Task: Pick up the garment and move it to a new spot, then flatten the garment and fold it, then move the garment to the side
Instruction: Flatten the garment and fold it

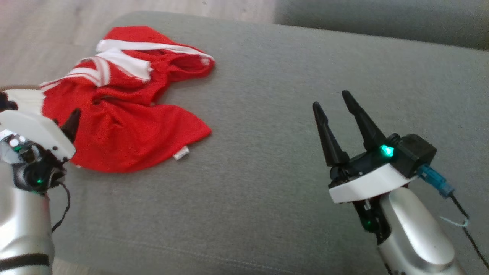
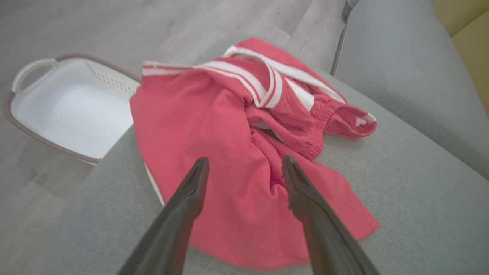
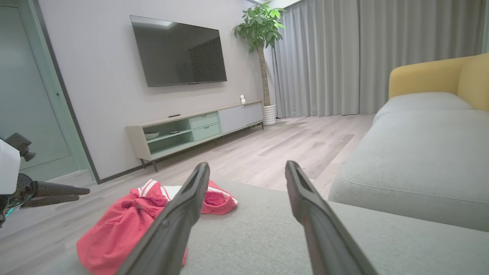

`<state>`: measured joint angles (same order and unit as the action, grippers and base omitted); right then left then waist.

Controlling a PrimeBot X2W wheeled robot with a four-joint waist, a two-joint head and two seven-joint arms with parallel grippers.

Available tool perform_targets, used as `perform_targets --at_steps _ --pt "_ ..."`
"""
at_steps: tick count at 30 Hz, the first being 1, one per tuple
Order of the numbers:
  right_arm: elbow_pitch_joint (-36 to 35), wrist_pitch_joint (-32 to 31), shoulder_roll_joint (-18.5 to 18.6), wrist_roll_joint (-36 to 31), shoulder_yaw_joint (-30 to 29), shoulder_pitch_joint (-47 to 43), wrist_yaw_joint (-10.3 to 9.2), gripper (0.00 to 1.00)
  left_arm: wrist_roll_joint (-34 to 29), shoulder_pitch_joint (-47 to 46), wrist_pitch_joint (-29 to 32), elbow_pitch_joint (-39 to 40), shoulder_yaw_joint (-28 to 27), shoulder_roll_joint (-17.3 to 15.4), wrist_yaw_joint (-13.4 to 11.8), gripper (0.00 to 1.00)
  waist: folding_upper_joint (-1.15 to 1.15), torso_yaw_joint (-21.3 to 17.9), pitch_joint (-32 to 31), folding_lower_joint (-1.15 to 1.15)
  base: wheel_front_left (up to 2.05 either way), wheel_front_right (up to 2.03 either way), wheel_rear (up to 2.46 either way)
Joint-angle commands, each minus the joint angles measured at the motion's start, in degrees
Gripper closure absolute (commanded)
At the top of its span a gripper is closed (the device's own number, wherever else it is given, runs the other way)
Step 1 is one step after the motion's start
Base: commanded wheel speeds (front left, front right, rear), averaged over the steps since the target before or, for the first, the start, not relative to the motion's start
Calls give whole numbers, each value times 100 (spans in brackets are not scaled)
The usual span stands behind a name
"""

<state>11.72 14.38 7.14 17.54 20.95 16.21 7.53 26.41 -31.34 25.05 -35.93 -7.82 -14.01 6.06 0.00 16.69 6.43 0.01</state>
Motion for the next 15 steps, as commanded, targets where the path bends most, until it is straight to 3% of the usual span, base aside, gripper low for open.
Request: perform_targets --at_steps 1,8,15 --pt "-210 62 39 -48 102 219 -4 0 73 -359 66 41 -239 -318 -3 0 0 -316 263 -1 0 0 0" --pt "-221 62 114 -13 132 419 -4 0 393 -796 403 -1537 -488 -568 -77 0 0 -950 580 -1 0 0 0" --pt "-202 62 140 34 118 466 -4 0 513 -979 871 -2421 -404 -676 12 0 0 -1183 666 -1 0 0 0"
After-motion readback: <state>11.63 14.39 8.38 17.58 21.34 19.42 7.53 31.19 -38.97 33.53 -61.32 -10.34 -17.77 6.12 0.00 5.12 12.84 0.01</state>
